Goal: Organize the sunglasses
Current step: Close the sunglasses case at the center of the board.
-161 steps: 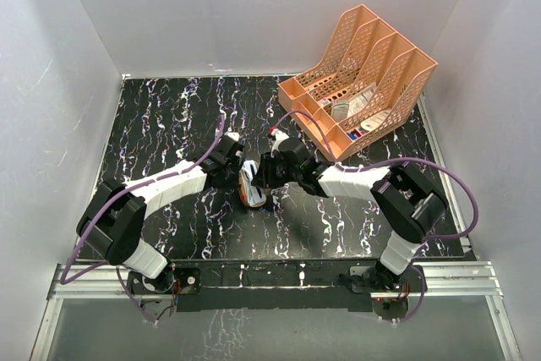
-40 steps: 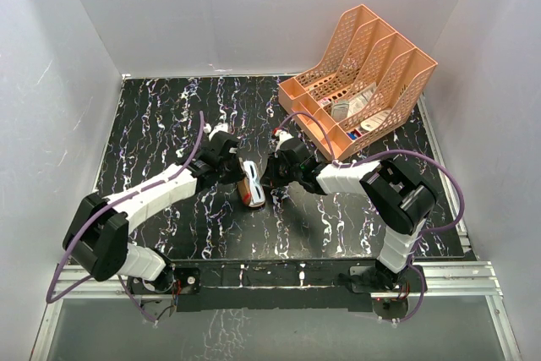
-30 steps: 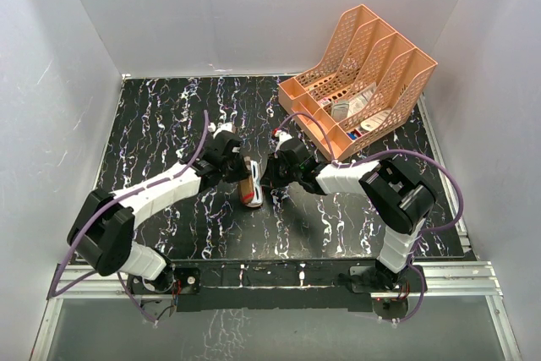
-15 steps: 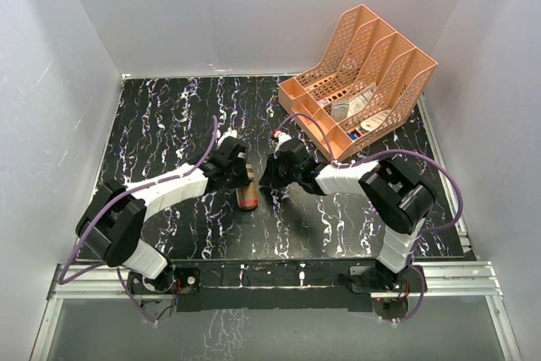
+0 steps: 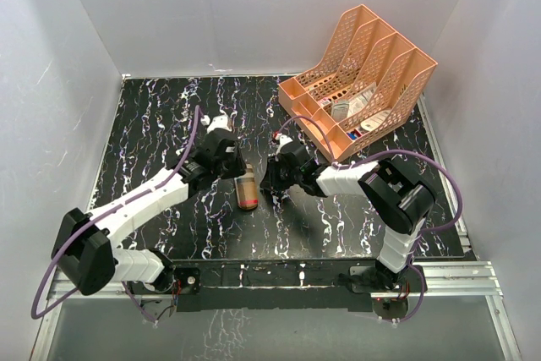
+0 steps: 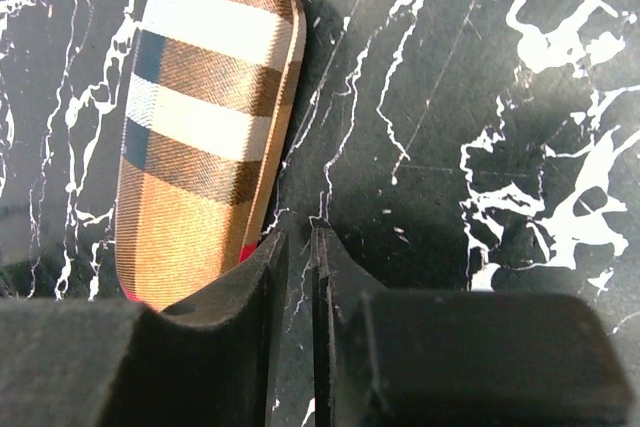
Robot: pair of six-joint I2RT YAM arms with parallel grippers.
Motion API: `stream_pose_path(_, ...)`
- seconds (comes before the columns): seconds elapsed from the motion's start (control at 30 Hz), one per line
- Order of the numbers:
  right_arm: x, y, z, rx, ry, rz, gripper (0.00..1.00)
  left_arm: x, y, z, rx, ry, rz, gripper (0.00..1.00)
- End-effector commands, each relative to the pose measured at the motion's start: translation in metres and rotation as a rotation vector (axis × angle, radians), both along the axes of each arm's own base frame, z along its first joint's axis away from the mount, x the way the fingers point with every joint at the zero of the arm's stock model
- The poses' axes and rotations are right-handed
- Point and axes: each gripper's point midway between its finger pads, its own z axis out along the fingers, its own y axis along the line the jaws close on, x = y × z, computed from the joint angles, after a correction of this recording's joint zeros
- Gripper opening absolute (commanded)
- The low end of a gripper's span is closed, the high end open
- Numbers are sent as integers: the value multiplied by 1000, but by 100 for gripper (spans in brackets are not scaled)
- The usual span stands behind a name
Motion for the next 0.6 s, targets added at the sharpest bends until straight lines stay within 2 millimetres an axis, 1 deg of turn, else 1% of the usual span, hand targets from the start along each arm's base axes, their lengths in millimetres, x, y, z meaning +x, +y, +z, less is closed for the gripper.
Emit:
stream_pose_path(0.0,4,2,20,37,-66,2,17,-14,14,-15,25,32,30,28)
stream_pose_path(0.03,3,0,18,28,-64,-3,20,-16,15,-19,22,42,32,30)
stream_pose_path(0.07,5,-1,26,35,-81,-9,24,-17,15,-21,23,48,34,31)
stream_pose_path(0.13,4,-4,30,33,-95,-16,28,-17,20,-25,41,51,50,31)
stream_pose_path(0.37,-1,-16,42,25,-127,-38,37,-17,23,-30,65,60,62,38)
stream_pose_path(0.5,-4,-23,44,13,-134,-47,44,-17,22,-33,54,60,60,42)
stream_pose_path(0.53,-5,-25,44,9,-138,-51,47,-17,21,-34,53,57,55,43)
stream_pose_path(0.57,-6,-28,45,3,-142,-53,54,-17,22,-35,53,53,56,44)
